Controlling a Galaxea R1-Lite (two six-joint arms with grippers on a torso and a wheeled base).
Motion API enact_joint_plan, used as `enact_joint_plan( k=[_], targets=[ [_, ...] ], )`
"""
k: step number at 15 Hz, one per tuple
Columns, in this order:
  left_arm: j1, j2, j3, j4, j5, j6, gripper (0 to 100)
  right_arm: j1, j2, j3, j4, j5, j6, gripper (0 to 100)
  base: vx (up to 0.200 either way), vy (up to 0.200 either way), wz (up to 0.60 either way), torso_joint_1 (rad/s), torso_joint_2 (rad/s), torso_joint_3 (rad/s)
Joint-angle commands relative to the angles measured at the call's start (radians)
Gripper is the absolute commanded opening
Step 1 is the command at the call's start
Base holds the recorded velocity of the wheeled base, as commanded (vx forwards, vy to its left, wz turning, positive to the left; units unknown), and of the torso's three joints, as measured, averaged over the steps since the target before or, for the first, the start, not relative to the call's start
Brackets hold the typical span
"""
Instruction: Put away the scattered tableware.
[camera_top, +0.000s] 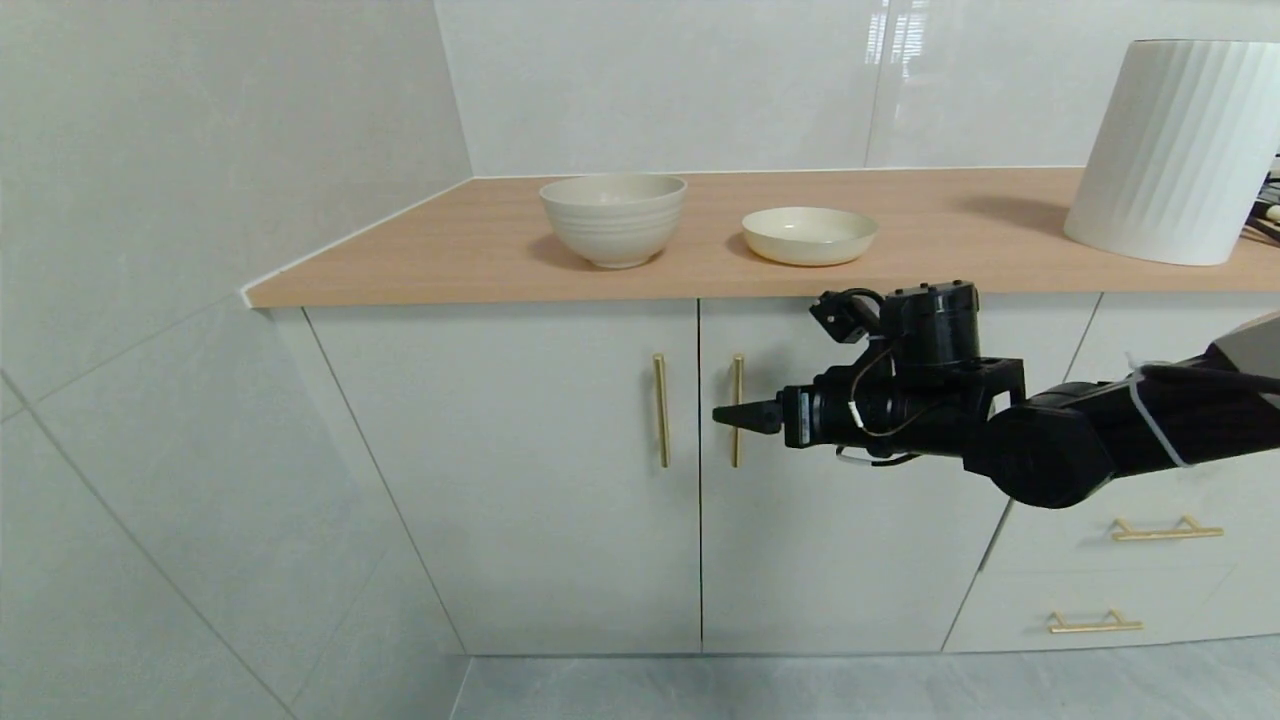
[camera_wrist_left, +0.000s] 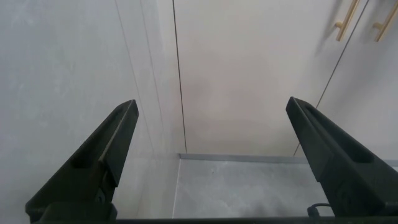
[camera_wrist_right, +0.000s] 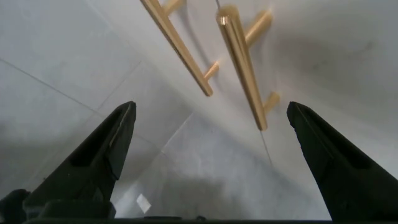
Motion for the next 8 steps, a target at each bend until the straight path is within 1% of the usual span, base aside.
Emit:
enact_joint_plan(
  k=[1, 2, 4, 6, 8],
  targets=[
    [0.0, 0.0, 0.0, 0.0, 0.0, 0.0, 100, 0.01, 0.044, -0.003, -0.041, -0.001, 0.0, 100, 0.0, 0.0, 0.0, 0.0, 0.0, 0.0],
    [0.002, 0.0, 0.0, 0.0, 0.0, 0.0, 100, 0.025, 0.078, -0.002, -0.109, -0.012, 0.003, 100, 0.0, 0.0, 0.0, 0.0, 0.0, 0.0],
    [0.0, 0.0, 0.0, 0.0, 0.0, 0.0, 100, 0.038, 0.099, -0.003, -0.188, -0.058, 0.06, 100, 0.0, 0.0, 0.0, 0.0, 0.0, 0.0],
    [0.0, 0.0, 0.0, 0.0, 0.0, 0.0, 100, 0.041, 0.115, -0.003, -0.253, -0.067, 0.094, 100, 0.0, 0.0, 0.0, 0.0, 0.0, 0.0],
    [0.0, 0.0, 0.0, 0.0, 0.0, 0.0, 100, 0.041, 0.121, -0.003, -0.271, -0.067, 0.097, 100, 0.0, 0.0, 0.0, 0.0, 0.0, 0.0]
  ],
)
